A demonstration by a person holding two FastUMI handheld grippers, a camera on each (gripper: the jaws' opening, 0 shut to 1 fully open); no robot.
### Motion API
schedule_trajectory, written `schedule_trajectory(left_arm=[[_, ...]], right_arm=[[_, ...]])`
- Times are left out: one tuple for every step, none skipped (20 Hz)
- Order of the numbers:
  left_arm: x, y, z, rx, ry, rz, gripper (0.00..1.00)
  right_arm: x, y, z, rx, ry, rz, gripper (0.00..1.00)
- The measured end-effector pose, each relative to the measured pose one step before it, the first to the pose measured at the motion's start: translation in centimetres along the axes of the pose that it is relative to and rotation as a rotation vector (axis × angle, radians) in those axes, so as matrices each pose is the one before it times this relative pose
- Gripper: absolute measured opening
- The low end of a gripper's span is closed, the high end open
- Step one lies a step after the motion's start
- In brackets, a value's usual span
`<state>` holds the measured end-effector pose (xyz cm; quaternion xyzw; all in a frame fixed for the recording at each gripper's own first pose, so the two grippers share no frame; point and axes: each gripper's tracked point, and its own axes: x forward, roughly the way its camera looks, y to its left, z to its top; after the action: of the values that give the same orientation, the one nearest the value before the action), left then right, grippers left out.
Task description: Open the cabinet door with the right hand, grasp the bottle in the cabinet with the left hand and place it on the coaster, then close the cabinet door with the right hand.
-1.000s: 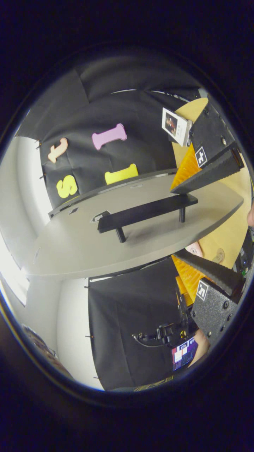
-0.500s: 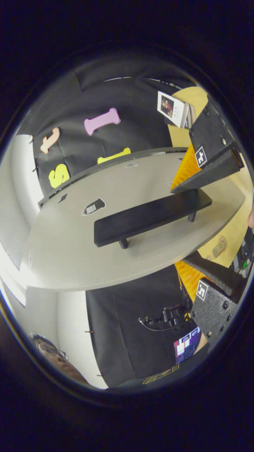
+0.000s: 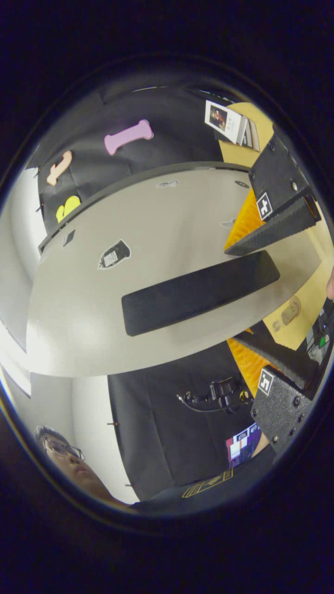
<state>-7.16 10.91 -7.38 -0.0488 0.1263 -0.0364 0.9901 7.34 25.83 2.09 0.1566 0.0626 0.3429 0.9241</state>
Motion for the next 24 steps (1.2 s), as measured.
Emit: schedule_trajectory(left_arm=[[-0.044, 0.415, 0.135, -0.00764, 0.00044, 0.01743, 0.94], [-0.003, 0.425, 0.305, -0.01019, 0.00288, 0.01455, 0.94], [-0.065, 0.616, 0.417, -0.00875, -0.0066, 0.01712, 0.94], [0.013, 0.585, 0.458, -0.00448, -0.00916, 0.01682, 0.94], [0.055, 0.822, 0.182, 0.0003, -0.00147, 0.01849, 0.94], [0.099, 0.665, -0.218, 0.0005, 0.0136, 0.02343, 0.94], [-0.074, 0.646, -0.236, -0.00781, 0.0095, 0.01686, 0.94], [-0.073, 0.565, 0.015, -0.00985, -0.00434, 0.01725, 0.95], [-0.278, 0.624, 0.228, -0.00861, -0.00271, 0.0178, 0.95], [-0.125, 0.719, 0.288, -0.00492, 0.00295, 0.0192, 0.95], [-0.067, 0.584, -0.139, -0.00397, 0.00067, 0.02336, 0.95], [-0.084, 0.699, -0.084, -0.00355, 0.00079, 0.01919, 0.95], [-0.225, 0.591, 0.009, -0.00183, 0.0, 0.01914, 0.95], [-0.215, 0.607, 0.19, -0.00006, -0.00218, 0.01881, 0.95], [-0.297, 0.608, 0.153, 0.00272, -0.00429, 0.02238, 0.95], [-0.117, 0.499, 0.21, 0.00393, -0.00617, 0.01865, 0.95], [-0.256, 0.314, 0.145, 0.00419, -0.00536, 0.0143, 0.95], [-0.234, 0.199, 0.185, 0.00455, -0.00434, 0.01255, 0.95], [-0.251, 0.014, 0.225, 0.00151, -0.006, 0.00218, 0.95], [-0.24, -0.19, 0.296, -0.00267, -0.00779, -0.00388, 0.95], [-0.231, -0.39, 0.284, -0.00789, -0.00939, -0.01111, 0.95], [-0.017, -0.75, 0.436, -0.00854, -0.01195, -0.02075, 0.95], [-0.072, -0.745, 0.31, -0.00271, -0.01039, -0.0155, 0.95], [0.071, -0.578, 0.348, 0.00195, -0.00891, -0.0123, 0.95]], right_arm=[[0.699, 0.248, -0.041, 0.00618, 0.00221, 0.02718, 1.0], [0.159, -0.188, 0.162, -0.00198, 0.00222, 0.02514, 1.0], [0.451, -0.027, -0.032, -0.00482, 0.00683, 0.02376, 1.0], [0.817, 0.082, -0.019, 0.00248, 0.00633, 0.02361, 1.0], [0.81, 0.173, -0.03, 0.00903, 0.00263, 0.02214, 1.0], [0.948, 0.15, -0.119, 0.00991, 0.00365, 0.02227, 1.0], [0.792, -0.442, 0.115, 0.00636, -0.00018, 0.00517, 1.0], [0.468, -0.857, 0.33, 0.00448, -0.00744, -0.00103, 1.0], [0.64, -0.808, 0.562, 0.01409, -0.01233, 0.00194, 1.0], [0.768, 0.146, 0.06, 0.02169, 0.00257, 0.02981, 1.0], [0.805, 0.031, -0.178, 0.00969, 0.01102, 0.02193, 1.0], [1.195, -0.041, -0.339, -0.00393, 0.00866, 0.01536, 1.0], [0.945, -0.281, -0.192, -0.00744, 0.01151, 0.01269, 1.0], [0.779, -0.307, -0.063, 0.00202, 0.00868, 0.01165, 1.0], [0.618, -0.43, 0.105, 0.01005, 0.00407, 0.01729, 0.97], [0.578, -0.468, 0.222, 0.01129, 0.00202, 0.01078, 0.97], [0.467, -0.642, 0.139, 0.00847, 0.00301, 0.011, 1.0], [0.406, -0.748, 0.113, 0.00413, 0.00365, 0.00593, 1.0], [0.271, -0.553, 0.123, 0.00272, 0.00113, 0.00284, 1.0], [0.399, -0.487, 0.193, 0.00201, 0.00039, 0.00073, 1.0], [0.514, -0.287, -0.033, -0.00045, 0.00069, -0.00044, 1.0], [0.54, -0.232, -0.16, -0.00254, -0.0006, -0.00603, 1.0], [0.506, -0.172, -0.192, -0.00547, -0.00055, -0.0121, 1.0], [0.551, 0.16, -0.418, -0.00869, -0.00309, -0.01858, 0.96]])
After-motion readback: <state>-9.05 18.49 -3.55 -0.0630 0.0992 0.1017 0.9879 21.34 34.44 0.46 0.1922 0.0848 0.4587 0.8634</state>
